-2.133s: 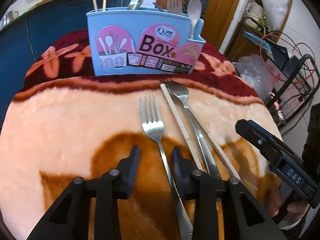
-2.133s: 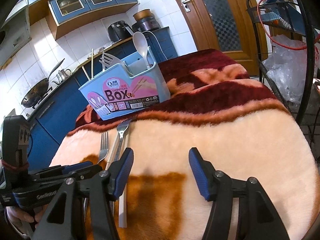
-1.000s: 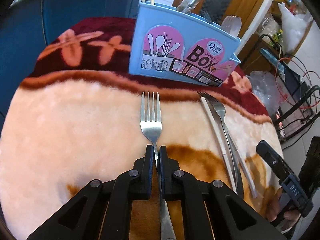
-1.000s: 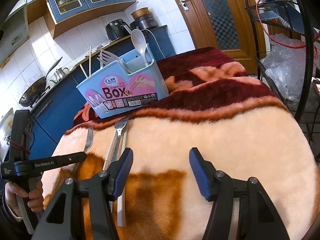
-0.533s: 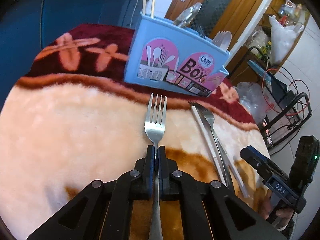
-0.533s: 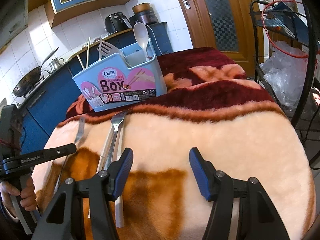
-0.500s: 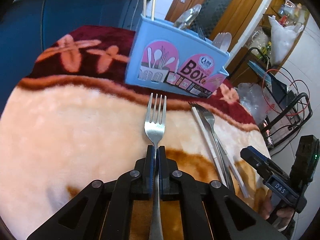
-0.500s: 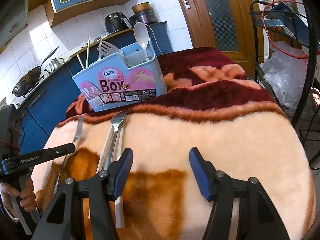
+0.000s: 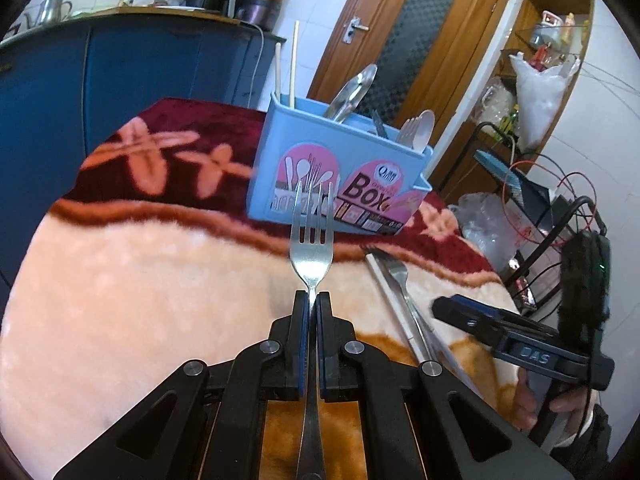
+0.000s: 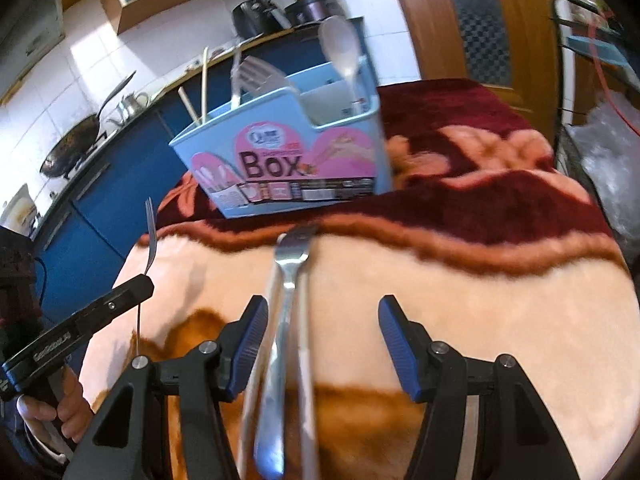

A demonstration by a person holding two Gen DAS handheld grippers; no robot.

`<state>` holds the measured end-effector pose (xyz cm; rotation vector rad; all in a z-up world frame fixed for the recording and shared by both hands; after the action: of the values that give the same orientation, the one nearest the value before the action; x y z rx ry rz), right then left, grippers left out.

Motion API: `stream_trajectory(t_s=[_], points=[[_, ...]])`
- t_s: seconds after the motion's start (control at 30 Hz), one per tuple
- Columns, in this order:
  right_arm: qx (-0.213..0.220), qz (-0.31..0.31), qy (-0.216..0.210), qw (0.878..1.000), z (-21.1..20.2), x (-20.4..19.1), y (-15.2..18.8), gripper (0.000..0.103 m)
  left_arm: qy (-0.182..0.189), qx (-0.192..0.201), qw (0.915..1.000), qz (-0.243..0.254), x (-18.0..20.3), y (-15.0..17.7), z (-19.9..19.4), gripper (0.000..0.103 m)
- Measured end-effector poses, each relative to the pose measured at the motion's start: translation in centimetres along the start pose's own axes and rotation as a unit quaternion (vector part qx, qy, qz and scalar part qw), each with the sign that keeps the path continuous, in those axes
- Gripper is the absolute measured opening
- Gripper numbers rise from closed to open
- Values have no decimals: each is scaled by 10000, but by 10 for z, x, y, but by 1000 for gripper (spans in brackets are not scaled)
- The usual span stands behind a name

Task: Organize utensils
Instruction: 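Lift both forks over the blue caddy and release them inside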

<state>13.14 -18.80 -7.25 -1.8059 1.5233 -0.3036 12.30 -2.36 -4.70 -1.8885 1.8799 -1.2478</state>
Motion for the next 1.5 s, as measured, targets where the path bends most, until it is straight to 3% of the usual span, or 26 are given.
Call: stream_trajectory(t_s=[0.23, 0.33, 0.43, 0.57, 0.93, 1.23, 1.5], points=[[-148, -188, 37, 9997, 26, -10, -18, 57, 231, 211, 9995, -53, 0, -6, -8, 3], [-229, -225, 46, 9995, 36, -11, -23, 47, 246, 243, 9994, -61, -1, -6, -9, 3], [-222, -407, 120, 9989, 40, -14, -24, 30, 282, 252, 9993, -83, -1, -6, -8, 3], [-62, -458, 133, 9988, 32, -17, -25, 28, 318, 305, 9990, -84, -1, -8, -9, 3], [1219, -323, -401, 9912, -31, -27, -39, 28, 381, 689, 9968, 98, 14, -20, -24, 3], [2114, -303, -276, 9765, -75, -29, -59, 28, 396, 1143, 9923, 248, 29, -47, -41, 3], [2524, -342, -167, 9669, -97, -22, -86, 27, 335, 1583, 9854, 526, 46, -85, -51, 3]])
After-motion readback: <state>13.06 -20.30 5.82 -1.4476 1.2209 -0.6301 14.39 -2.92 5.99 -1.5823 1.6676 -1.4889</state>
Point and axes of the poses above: each gripper's, at about its wrist camera, not at the fingertips, and z roughly the way its jaws point, x to its right, y to its underside, the point moved 9 cm from there along z, roughly the way its jaws point, and after that the axes turned 5 degrees about -z, right-handed, at the moved point
